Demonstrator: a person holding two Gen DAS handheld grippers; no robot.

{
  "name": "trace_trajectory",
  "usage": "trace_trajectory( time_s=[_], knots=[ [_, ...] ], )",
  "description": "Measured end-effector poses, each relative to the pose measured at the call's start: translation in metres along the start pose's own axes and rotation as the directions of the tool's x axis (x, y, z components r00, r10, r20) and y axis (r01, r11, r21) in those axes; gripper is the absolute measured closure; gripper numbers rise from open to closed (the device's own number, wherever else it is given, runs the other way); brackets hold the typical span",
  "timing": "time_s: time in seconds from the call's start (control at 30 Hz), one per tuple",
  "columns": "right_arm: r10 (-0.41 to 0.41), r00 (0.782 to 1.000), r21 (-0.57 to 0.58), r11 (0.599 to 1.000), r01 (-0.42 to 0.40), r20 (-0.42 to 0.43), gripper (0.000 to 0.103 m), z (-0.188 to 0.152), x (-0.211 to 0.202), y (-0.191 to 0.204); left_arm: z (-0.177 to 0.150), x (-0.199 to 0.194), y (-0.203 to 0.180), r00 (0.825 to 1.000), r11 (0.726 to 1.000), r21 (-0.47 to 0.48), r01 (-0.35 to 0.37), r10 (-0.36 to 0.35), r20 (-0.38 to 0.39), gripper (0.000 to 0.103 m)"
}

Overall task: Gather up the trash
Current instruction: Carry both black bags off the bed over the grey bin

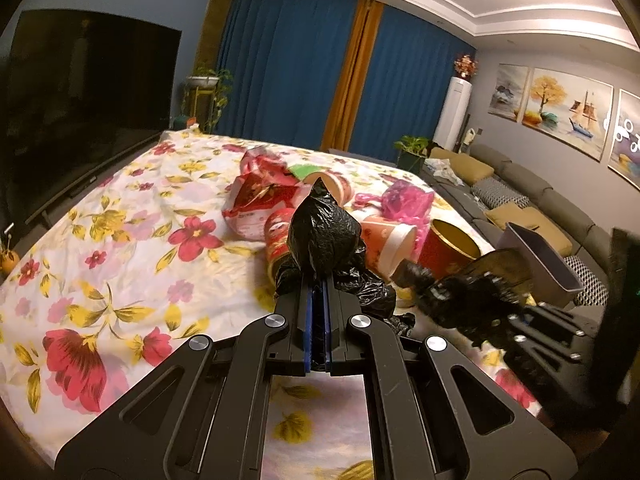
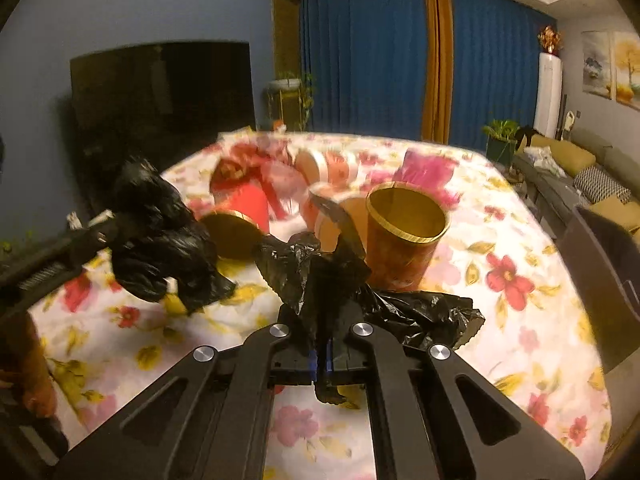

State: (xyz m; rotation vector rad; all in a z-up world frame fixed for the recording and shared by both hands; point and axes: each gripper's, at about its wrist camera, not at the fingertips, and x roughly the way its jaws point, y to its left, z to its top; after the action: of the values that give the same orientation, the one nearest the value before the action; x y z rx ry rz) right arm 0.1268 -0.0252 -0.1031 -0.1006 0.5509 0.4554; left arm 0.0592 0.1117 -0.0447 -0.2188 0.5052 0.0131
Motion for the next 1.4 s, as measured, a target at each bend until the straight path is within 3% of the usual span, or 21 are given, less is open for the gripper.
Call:
trace_trajectory(
  time_s=[0.23, 0.5, 0.77, 0.97, 1.13, 1.4],
  knots=[
    [-0.01, 0.996, 0.037, 0.999, 0.007, 0.093, 0.099, 0.007, -0.053, -0.022, 0.007, -0.012, -0.045, 0.999, 0.996, 0.075, 0.041, -0.043, 0.03, 0.1],
    [-0.142, 0.975, 0.113, 0.986, 0.124, 0.168, 0.099, 0.01, -0.103, -0.076, 0.018, -0.014, -0.128, 0.985, 0.968, 0.205, 0.142, -0.16, 0.071, 0.1],
    [-0.334, 0.919, 0.221, 0.932, 0.288, 0.212, 0.099, 0.008, -0.144, -0.151, 0.031, 0.001, -0.214, 0.96, 0.93, 0.284, 0.232, -0.266, 0.088, 0.1],
    [-0.425, 0.878, 0.288, 0.888, 0.358, 0.22, 0.099, 0.002, -0.154, -0.204, 0.034, 0.025, -0.274, 0.947, 0.902, 0.343, 0.264, -0.31, 0.088, 0.1],
    [-0.468, 0.855, 0.33, 0.861, 0.386, 0.221, 0.1, 0.0, -0.156, -0.244, 0.034, 0.051, -0.317, 0.941, 0.89, 0.363, 0.275, -0.327, 0.087, 0.1],
    [-0.497, 0.84, 0.378, 0.836, 0.397, 0.216, 0.1, -0.004, -0.153, -0.292, 0.031, 0.083, -0.363, 0.937, 0.877, 0.376, 0.299, -0.344, 0.058, 0.1]
  ],
)
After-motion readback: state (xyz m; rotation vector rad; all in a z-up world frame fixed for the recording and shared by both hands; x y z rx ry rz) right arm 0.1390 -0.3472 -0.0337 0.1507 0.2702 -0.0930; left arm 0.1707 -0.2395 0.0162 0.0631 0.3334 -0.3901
